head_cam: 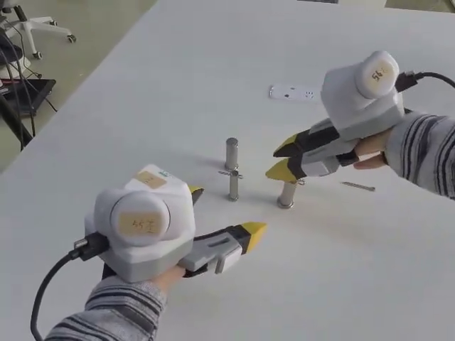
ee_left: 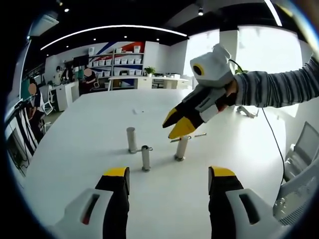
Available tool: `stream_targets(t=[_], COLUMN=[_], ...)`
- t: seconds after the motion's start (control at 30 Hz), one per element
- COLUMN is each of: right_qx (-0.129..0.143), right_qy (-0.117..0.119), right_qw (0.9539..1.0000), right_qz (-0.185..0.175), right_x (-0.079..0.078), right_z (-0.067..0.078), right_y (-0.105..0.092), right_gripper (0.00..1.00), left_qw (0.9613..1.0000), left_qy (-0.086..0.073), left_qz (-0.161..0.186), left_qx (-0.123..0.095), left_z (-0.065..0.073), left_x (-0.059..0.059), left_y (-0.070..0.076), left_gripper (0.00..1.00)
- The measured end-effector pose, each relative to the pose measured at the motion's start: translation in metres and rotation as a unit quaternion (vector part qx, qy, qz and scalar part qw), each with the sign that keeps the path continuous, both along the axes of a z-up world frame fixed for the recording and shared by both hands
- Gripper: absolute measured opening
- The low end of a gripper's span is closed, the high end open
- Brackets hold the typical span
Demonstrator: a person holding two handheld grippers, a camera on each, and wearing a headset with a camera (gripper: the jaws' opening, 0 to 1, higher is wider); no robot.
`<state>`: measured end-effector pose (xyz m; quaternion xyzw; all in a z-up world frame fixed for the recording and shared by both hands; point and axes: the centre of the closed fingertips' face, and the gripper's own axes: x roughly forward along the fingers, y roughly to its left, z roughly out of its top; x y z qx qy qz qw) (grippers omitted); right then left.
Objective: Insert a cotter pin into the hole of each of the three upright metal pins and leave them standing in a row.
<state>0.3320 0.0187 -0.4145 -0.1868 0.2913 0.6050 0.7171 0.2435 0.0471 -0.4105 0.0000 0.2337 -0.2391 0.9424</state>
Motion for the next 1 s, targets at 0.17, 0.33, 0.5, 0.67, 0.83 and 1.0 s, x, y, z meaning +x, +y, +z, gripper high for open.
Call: stream_targets(t=[0.17, 0.33, 0.5, 0.67, 0.83, 1.0], right_qx=[0.026, 0.042, 0.044, 0.038, 0.036, 0.036], right_qy=[-0.01, -0.018, -0.011, -0.016, -0.018, -0.014], right_qw=[0.9988, 0.9958, 0.9931, 0.9921, 0.9913, 0.99], right_qz=[-0.04, -0.08, -0.108, -0.119, -0.125, -0.136], right_x=[0.011, 0.025, 0.032, 0.036, 0.041, 0.048], right_z=[0.003, 0.002, -0.006, -0.012, -0.018, -0.024], right_y=[0.016, 0.032, 0.044, 0.053, 0.061, 0.067], right_gripper=[0.24, 0.26, 0.26, 0.26, 0.24, 0.21], left_qw=[1.0, 1.0, 0.9999, 0.9998, 0.9997, 0.9996], left_qy=[-0.002, -0.002, -0.003, -0.005, -0.008, -0.008], left_qz=[-0.002, -0.007, -0.009, -0.015, -0.019, -0.023], left_qx=[-0.002, -0.006, -0.009, -0.014, -0.015, -0.016], left_z=[0.001, 0.001, 0.003, 0.005, 0.007, 0.008], left_x=[-0.001, -0.002, -0.002, -0.003, -0.004, -0.005], left_y=[0.002, 0.003, 0.003, 0.002, 0.002, 0.002], left_gripper=[0.67, 0.74, 0.81, 0.87, 0.92, 0.94])
